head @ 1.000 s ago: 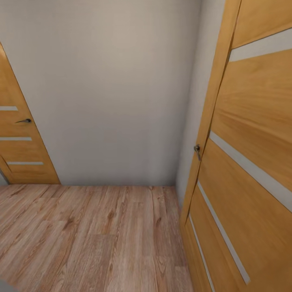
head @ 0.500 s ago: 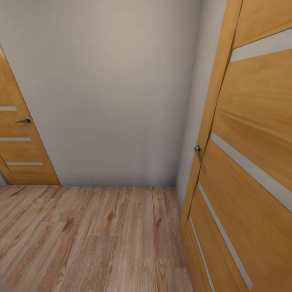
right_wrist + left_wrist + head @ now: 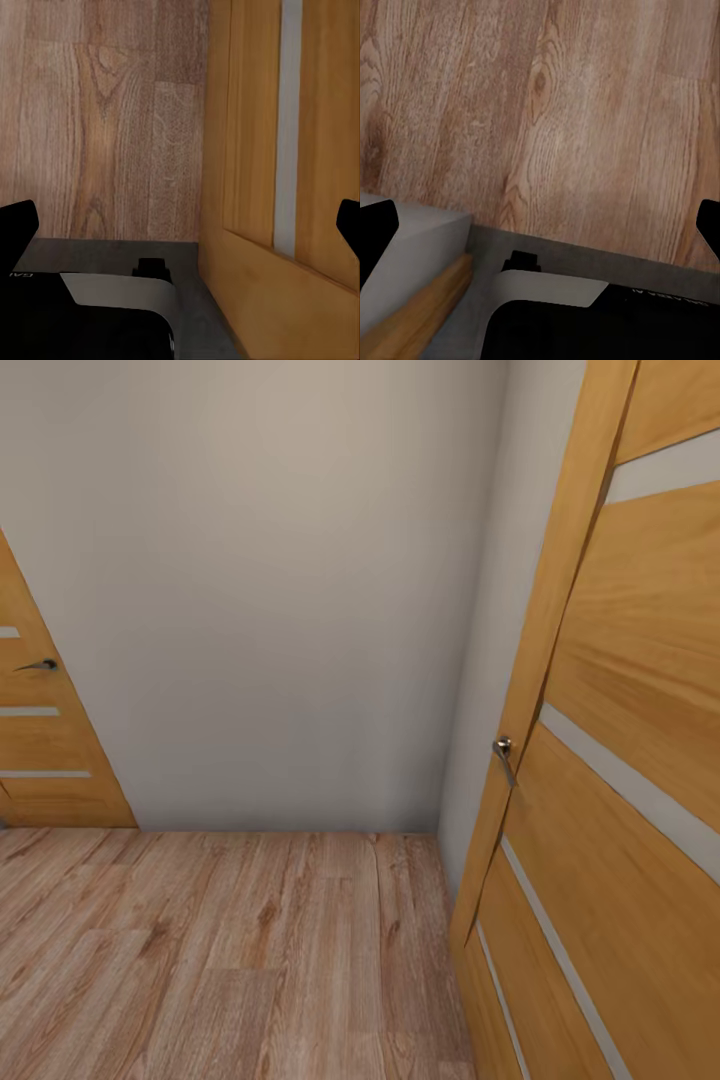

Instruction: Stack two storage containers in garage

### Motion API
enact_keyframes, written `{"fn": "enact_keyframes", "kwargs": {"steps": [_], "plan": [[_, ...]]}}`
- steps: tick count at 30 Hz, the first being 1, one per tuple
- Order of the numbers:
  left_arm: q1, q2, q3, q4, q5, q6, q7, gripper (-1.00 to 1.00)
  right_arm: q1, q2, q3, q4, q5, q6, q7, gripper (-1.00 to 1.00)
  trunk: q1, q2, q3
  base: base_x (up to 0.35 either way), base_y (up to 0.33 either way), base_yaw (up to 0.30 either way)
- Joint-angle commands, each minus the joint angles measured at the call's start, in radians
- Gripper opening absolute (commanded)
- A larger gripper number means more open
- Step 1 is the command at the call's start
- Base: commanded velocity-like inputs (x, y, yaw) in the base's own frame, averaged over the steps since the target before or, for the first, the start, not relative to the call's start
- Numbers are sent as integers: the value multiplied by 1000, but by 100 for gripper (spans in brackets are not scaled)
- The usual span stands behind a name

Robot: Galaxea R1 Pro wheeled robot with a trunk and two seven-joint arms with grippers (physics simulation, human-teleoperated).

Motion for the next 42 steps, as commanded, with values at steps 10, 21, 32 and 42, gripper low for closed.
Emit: {"fn": "enact_keyframes", "kwargs": {"steps": [10, 21, 32, 42], "plan": [[-1, -1, 2, 0, 11, -3, -1, 100, -1, 0, 8, 1, 1, -2, -6, 100, 1, -1, -2, 37, 0, 0], [-1, -1, 2, 0, 12, -2, 0, 100, -1, 0, 8, 1, 1, -3, -6, 100, 1, -1, -2, 153, 0, 0], [-1, -1, 2, 0, 12, -3, 0, 100, -1, 0, 8, 1, 1, -3, -6, 100, 1, -1, -2, 6, 0, 0], [-1, -1, 2, 0, 11, -3, 0, 100, -1, 0, 8, 1, 1, -3, -6, 100, 1, -1, -2, 2, 0, 0]]}}
